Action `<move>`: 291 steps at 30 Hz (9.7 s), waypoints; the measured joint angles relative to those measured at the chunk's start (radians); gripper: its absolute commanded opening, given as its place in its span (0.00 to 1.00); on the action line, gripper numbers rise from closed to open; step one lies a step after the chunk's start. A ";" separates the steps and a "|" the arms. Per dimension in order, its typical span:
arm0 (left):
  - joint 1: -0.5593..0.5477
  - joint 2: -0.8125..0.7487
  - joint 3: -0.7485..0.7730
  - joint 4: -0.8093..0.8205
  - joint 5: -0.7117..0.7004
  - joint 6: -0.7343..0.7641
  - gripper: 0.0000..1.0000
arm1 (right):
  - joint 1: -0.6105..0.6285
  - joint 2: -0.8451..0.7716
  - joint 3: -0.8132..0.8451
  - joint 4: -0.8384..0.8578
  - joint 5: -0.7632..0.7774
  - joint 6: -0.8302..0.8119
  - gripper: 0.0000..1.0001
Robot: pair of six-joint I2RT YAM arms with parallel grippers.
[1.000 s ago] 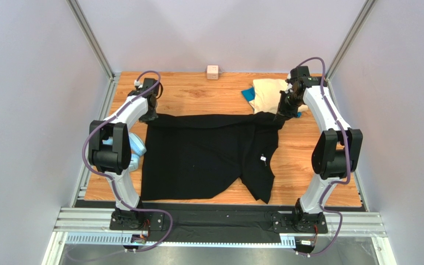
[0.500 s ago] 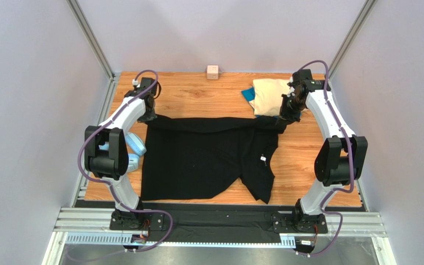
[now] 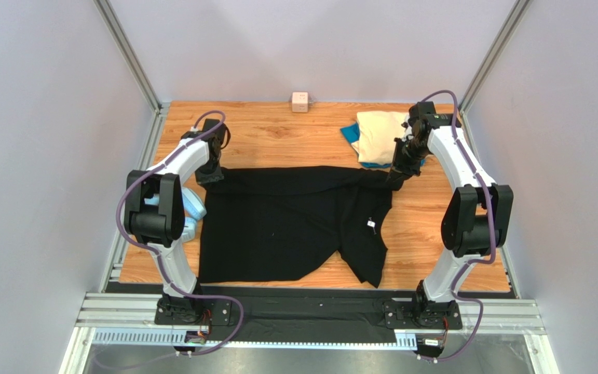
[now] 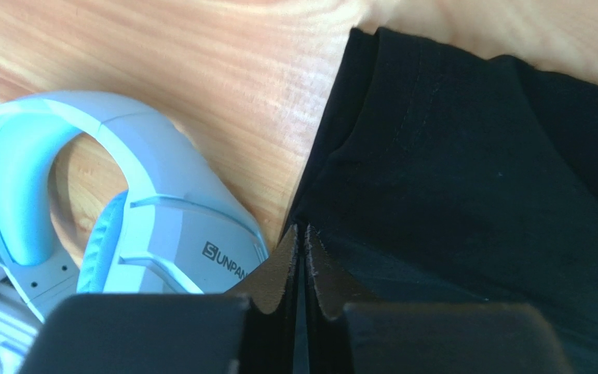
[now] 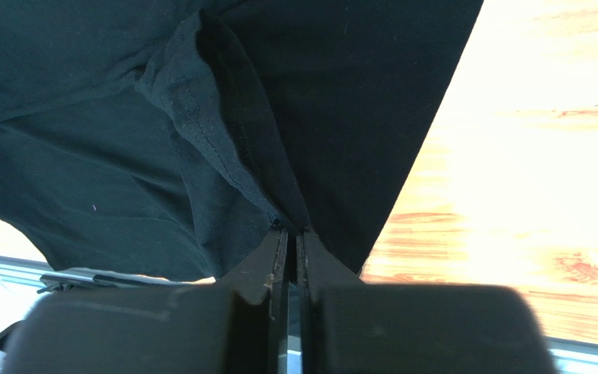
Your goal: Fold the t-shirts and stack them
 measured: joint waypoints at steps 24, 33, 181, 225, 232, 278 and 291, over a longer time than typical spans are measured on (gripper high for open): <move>-0.018 0.111 0.258 -0.064 0.018 -0.061 0.31 | 0.060 0.201 0.378 0.036 -0.037 0.040 0.36; -0.037 0.191 0.197 -0.025 0.062 -0.078 0.30 | 0.260 0.506 0.519 0.063 -0.105 0.061 0.35; -0.119 -0.218 -0.443 -0.019 0.320 -0.070 0.00 | -0.088 0.180 -0.243 -0.019 0.172 0.101 0.00; -0.498 -0.177 -0.389 -0.052 0.479 -0.089 0.00 | -0.117 0.229 -0.128 -0.002 0.110 0.091 0.10; -0.501 -0.151 -0.413 -0.061 0.506 -0.107 0.00 | -0.116 0.236 -0.128 -0.002 0.093 0.096 0.04; -0.480 -0.203 -0.472 -0.247 0.491 -0.067 0.00 | -0.307 0.189 -0.104 -0.026 0.054 0.134 0.18; -0.484 -0.284 -0.348 -0.280 0.481 -0.064 0.14 | -0.256 -0.095 -0.216 0.044 -0.007 0.118 0.24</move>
